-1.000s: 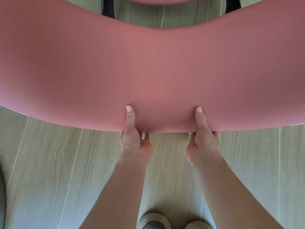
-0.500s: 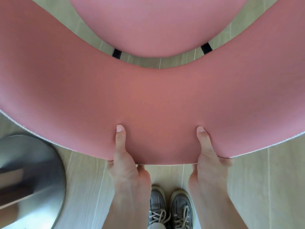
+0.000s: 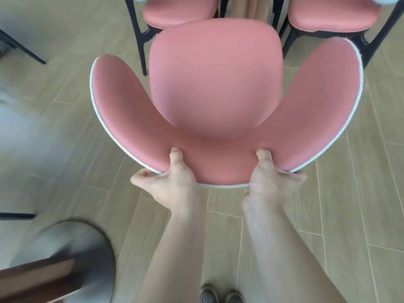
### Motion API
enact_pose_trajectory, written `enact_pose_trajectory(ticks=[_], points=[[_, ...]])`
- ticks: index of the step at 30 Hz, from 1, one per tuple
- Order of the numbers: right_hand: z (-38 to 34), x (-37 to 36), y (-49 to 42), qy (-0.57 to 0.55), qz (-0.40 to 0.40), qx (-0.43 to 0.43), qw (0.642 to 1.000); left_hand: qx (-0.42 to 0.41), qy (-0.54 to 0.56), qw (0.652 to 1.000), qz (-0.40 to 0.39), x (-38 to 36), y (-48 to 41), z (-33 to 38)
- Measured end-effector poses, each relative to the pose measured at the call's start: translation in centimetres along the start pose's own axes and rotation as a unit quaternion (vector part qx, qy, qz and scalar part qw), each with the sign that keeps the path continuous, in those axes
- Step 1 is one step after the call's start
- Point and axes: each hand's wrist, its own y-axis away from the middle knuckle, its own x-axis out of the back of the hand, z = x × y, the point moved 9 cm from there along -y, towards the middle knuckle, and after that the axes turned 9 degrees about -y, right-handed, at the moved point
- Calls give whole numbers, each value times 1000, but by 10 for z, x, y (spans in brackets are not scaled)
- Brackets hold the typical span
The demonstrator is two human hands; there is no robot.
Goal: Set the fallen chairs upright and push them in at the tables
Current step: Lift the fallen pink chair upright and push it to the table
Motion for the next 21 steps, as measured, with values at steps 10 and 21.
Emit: enact_pose_trajectory(ticks=[10,21], points=[[-61,-174,-41,45,-64,14,997,-53,23,996,-68,-138,-38,116],[-85,-276,-81,114,-52,26,992,-38,-18,997,-68,-230,-74,171]])
